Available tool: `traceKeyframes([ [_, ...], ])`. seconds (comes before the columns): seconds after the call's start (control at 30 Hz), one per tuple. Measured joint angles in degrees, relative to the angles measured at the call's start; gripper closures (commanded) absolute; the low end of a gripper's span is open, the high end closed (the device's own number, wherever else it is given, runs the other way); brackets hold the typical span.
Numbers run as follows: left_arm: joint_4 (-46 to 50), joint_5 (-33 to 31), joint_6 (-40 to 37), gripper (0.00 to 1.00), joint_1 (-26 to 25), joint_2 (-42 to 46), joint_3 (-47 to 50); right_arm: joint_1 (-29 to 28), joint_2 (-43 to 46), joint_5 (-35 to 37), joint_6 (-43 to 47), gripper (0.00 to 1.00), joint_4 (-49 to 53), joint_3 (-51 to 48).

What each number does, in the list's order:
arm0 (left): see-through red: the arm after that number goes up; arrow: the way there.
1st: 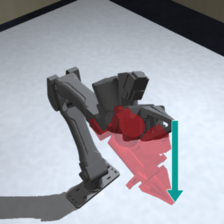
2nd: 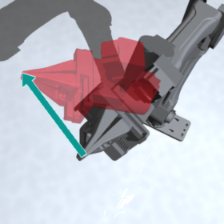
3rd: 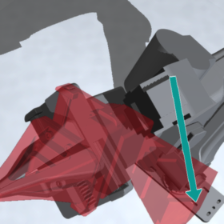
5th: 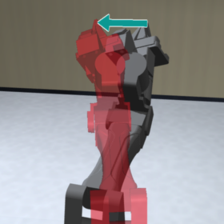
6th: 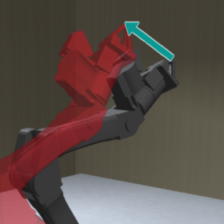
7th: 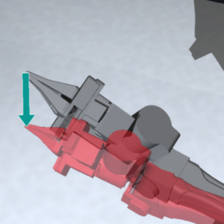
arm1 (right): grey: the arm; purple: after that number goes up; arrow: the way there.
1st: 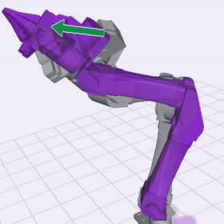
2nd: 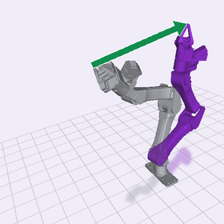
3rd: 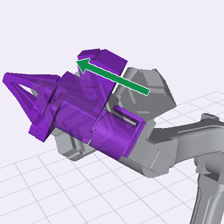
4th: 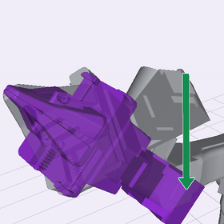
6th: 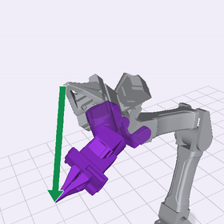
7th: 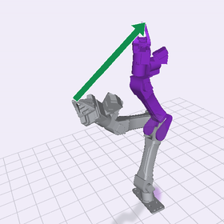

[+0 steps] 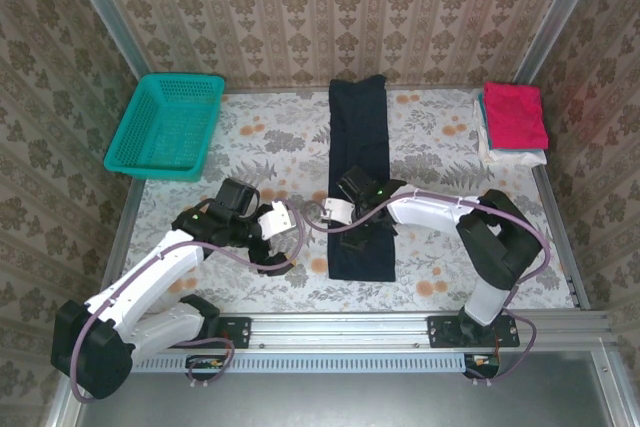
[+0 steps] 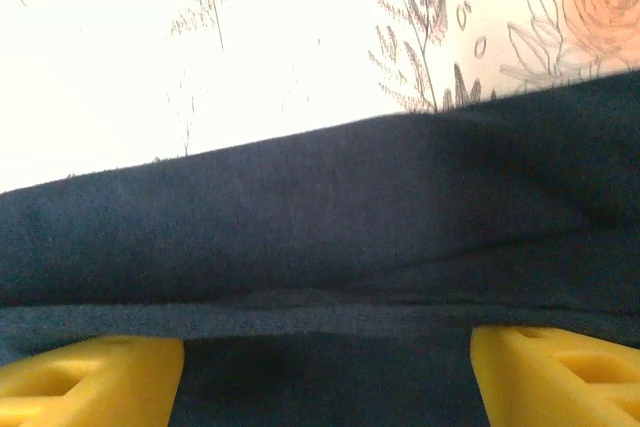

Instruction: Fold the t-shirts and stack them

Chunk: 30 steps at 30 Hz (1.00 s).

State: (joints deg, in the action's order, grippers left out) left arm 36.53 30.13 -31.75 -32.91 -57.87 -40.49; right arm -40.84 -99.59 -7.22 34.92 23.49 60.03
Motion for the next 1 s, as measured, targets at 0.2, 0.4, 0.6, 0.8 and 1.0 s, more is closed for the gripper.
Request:
traceKeyframes([
  [0.2,-0.2,-0.2,0.0,0.0,0.0,0.7,0.1,-0.4,-6.3,-2.3,3.5,0.19,2.9,6.3],
  [0.4,-0.3,-0.5,0.0,0.0,-0.1,1.8,0.8,-0.6,-6.0,-4.4,5.0,0.16,3.3,7.2],
  [0.6,-0.8,-0.6,0.0,0.0,-0.1,1.8,0.8,0.2,2.9,-4.8,3.7,0.15,1.0,1.9],
  [0.8,-1.0,-0.3,-0.1,0.0,-0.1,1.0,0.8,-1.2,13.1,-3.0,2.4,0.16,4.4,-4.0],
  [1.0,-1.0,0.5,-1.1,0.0,-0.4,0.5,1.0,-10.4,17.1,-1.5,-1.0,0.21,9.5,-9.4],
])
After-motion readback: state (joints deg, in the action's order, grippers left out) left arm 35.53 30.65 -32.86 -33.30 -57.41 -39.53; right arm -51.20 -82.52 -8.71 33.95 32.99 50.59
